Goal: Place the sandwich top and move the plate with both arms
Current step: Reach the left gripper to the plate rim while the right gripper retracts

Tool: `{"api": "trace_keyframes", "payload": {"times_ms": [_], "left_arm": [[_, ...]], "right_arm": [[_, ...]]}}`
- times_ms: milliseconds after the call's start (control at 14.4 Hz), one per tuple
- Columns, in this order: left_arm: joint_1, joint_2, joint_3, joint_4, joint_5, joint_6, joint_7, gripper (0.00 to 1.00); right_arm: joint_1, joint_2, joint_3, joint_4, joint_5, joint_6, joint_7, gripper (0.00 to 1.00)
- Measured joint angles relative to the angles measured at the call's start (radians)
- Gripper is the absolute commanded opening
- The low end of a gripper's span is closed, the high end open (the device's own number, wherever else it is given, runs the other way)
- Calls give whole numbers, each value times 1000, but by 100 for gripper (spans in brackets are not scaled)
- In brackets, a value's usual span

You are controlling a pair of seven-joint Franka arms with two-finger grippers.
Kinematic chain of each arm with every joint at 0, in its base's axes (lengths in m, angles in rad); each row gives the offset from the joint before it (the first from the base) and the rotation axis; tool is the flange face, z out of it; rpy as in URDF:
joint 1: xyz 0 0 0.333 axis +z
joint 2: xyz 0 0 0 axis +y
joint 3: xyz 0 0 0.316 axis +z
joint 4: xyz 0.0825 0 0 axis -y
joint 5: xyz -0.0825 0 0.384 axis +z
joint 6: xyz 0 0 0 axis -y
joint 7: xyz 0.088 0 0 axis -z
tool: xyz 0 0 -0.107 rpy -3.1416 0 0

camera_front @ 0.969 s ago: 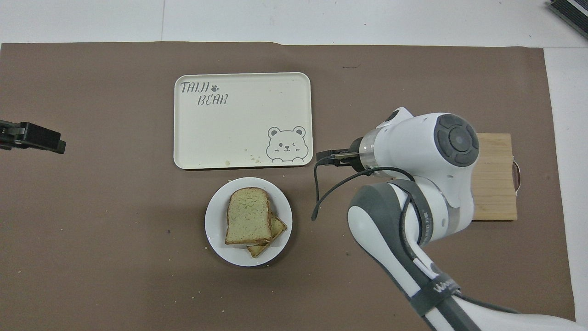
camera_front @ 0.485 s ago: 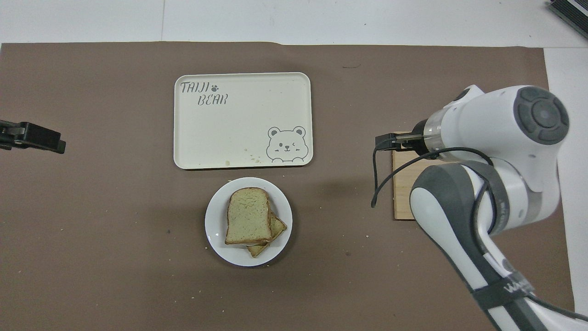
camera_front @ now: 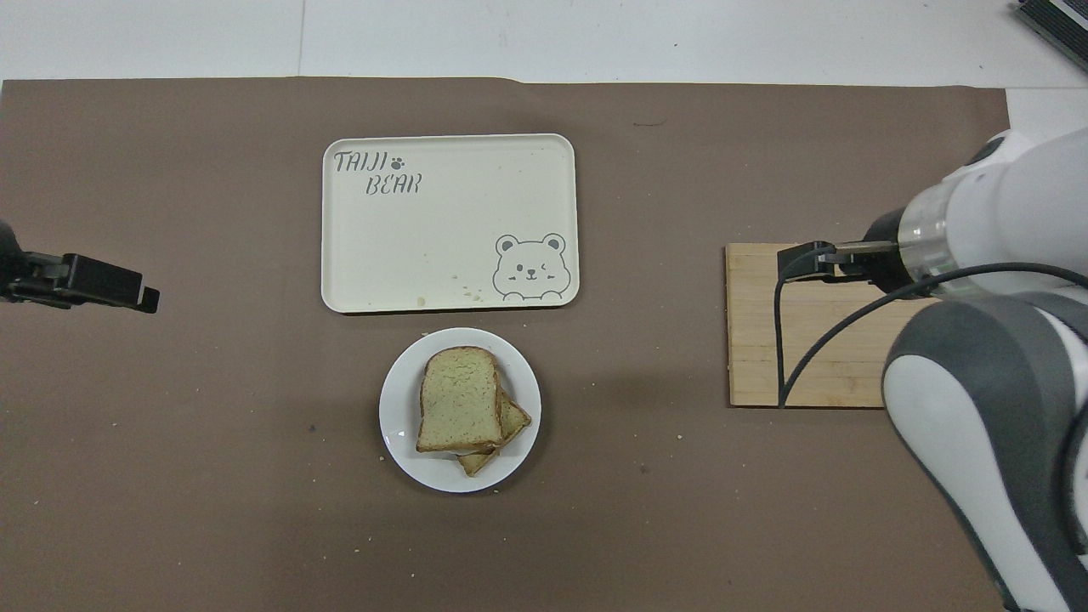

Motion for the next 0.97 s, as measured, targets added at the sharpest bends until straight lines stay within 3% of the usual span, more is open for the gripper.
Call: {"api": "trace_keyframes", "payload": {"times_ms": [346,554,969], "left_arm": [[-1,-74,-10,-312,-181,153,134,100],[-13,-75,-13,-455,-297,282,221,100],[-95,-47,-19,-698,-482,521,318,97]], "right_arm": [[-69,-46,-1,54,0,-112,-35,100],[-120,-49,-2,130,0,-196,-36,100],[-206,-65,-3,149,-20,-245,-92,100]]}}
